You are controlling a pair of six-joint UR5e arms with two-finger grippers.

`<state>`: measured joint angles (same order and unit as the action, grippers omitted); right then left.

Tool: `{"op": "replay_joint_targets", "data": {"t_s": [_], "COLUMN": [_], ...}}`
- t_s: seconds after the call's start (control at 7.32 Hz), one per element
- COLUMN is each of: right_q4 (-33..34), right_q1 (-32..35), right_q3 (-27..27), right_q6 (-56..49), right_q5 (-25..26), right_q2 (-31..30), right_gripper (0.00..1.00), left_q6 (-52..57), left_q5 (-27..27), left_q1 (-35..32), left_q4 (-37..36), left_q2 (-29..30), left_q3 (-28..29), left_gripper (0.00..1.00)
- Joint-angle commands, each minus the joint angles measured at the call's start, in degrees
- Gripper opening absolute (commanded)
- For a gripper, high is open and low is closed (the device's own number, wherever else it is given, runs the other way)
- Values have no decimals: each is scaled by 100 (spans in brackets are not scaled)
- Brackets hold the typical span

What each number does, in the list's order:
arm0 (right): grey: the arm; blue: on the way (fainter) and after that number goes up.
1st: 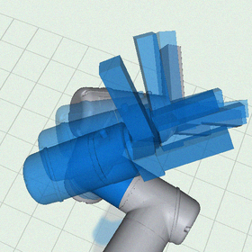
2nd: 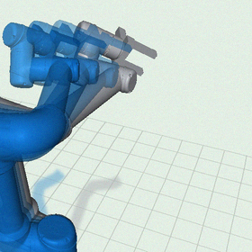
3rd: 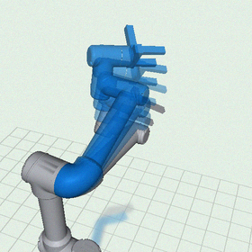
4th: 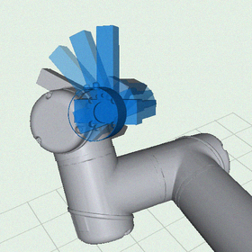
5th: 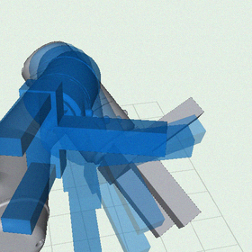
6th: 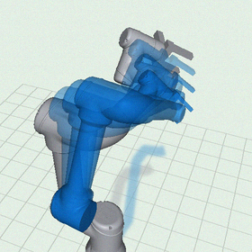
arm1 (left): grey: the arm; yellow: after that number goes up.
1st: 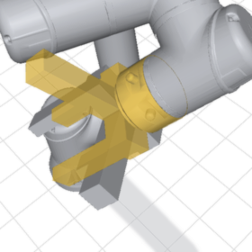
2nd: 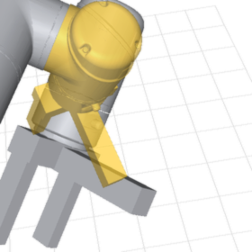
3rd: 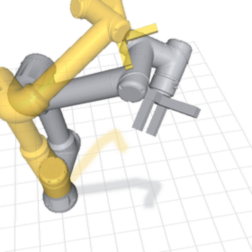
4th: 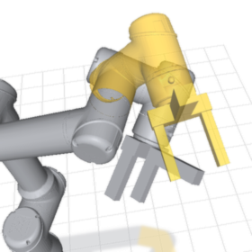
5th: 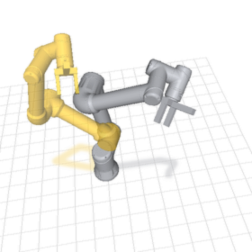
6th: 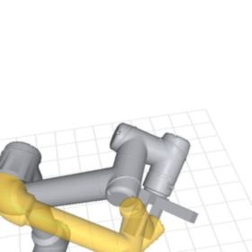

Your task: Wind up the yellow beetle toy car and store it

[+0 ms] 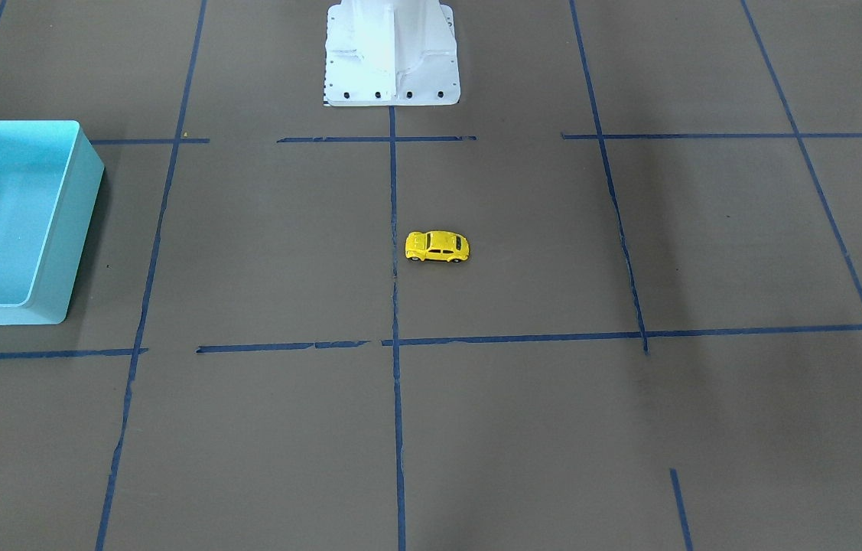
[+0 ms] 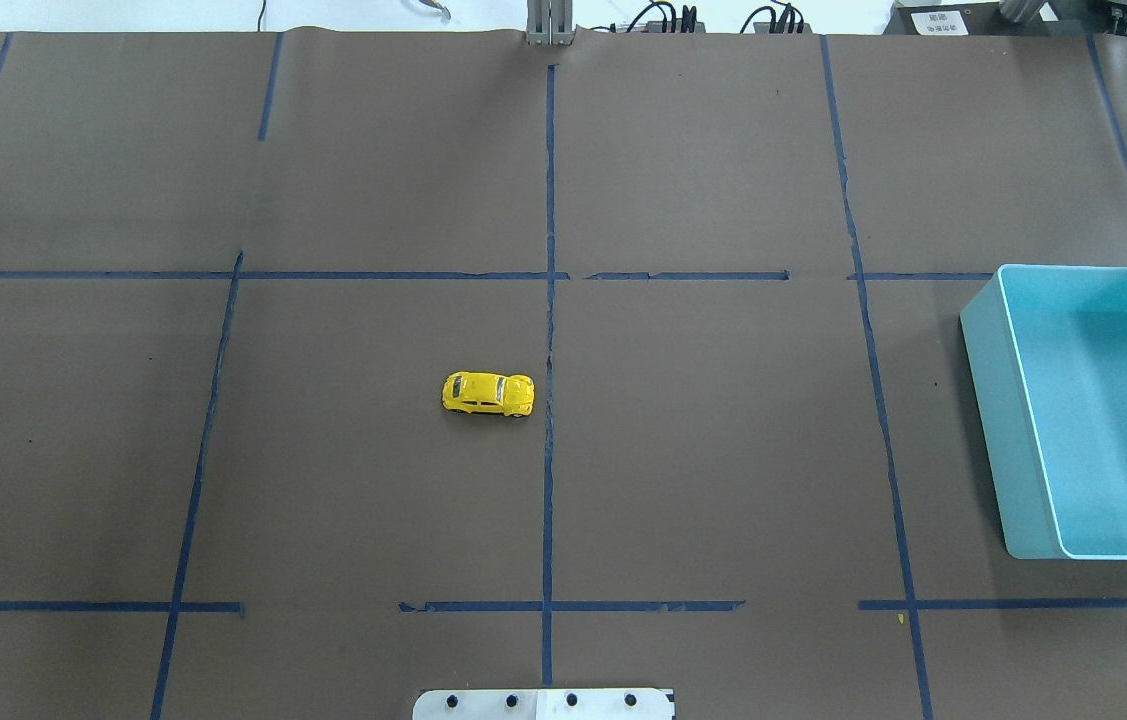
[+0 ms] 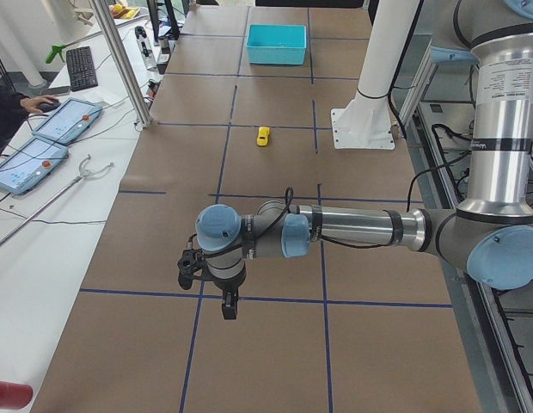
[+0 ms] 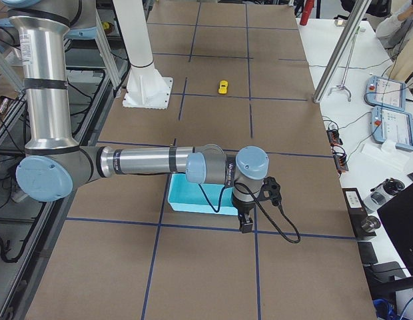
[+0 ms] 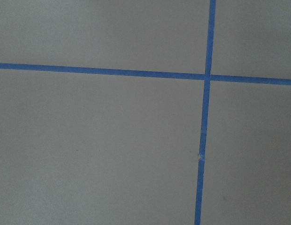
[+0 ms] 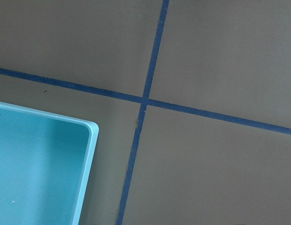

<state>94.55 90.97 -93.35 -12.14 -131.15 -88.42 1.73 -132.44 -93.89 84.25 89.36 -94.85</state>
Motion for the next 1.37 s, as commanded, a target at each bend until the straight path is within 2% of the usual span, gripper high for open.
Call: {"op": "replay_joint_targets", "data": {"t_s": [0.0, 0.27, 0.41, 0.55, 0.82, 1.23], "right_q4": [-7, 2, -7, -7, -7, 2], "right_q1": [0, 0, 0, 0, 0, -9], "right_q3": [-42, -51, -43, -43, -25, 19], "right_q6": [1, -8, 1, -8, 1, -8], "right_q5": [-7, 2, 2, 2, 2, 2], "right_q2": [0, 9, 9, 9, 0, 0], "right_gripper": [100, 100, 100, 100, 100, 100], "left_q6": [38, 47, 47, 108, 862, 1716], "left_q5": [17, 17, 25, 139, 892, 1054], "left_q1": [28, 694, 975, 1369, 2063, 4081], "left_q4": [-84, -1098, -1409, -1403, -1412, -1394], "left_q2": [318, 363, 468, 521, 1090, 2056], "left_q3": [-260, -1329, -1726, -2034, -2353, -2504], "left_gripper": [100, 100, 100, 100, 100, 100]}}
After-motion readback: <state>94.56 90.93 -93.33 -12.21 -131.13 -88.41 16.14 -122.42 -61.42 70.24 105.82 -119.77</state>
